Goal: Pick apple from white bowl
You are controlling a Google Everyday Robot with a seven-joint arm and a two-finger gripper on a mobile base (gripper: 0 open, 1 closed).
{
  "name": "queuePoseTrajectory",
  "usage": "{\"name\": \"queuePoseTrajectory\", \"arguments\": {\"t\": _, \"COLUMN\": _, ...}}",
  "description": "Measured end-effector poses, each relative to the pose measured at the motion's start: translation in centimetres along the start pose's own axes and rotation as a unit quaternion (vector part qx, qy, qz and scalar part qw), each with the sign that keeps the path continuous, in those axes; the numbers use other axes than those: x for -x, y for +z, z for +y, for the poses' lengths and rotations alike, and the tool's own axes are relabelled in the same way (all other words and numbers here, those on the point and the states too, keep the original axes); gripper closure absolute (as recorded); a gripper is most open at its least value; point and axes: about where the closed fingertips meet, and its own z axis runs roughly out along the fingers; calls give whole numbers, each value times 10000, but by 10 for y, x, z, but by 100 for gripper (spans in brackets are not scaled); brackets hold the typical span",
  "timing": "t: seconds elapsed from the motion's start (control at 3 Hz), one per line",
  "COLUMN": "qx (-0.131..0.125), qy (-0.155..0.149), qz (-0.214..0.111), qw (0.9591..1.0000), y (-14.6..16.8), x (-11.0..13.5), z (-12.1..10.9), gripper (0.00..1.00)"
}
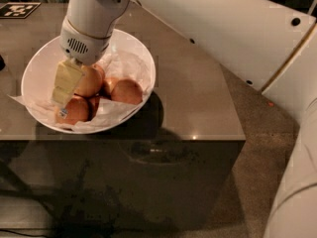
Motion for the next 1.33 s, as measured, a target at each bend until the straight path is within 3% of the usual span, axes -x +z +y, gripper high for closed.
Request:
{"name": "queuePoseTrajectory", "arguments": {"t": 0.67, "qx": 0, "qy": 0, "qz": 0, "qw": 10000, "y": 0, "x": 0, "z": 0, "gripper": 89}}
{"name": "queuePoseTrajectory", "arguments": {"t": 1.0, "qx": 0, "qy": 0, "qz": 0, "qw": 10000, "y": 0, "x": 0, "z": 0, "gripper": 100}}
{"name": "queuePoseTrajectory", "arguments": {"t": 1.33, "qx": -3, "qy": -4, "qz": 1, "qw": 10000, "y": -7, "x": 3, "z": 0, "gripper": 100}}
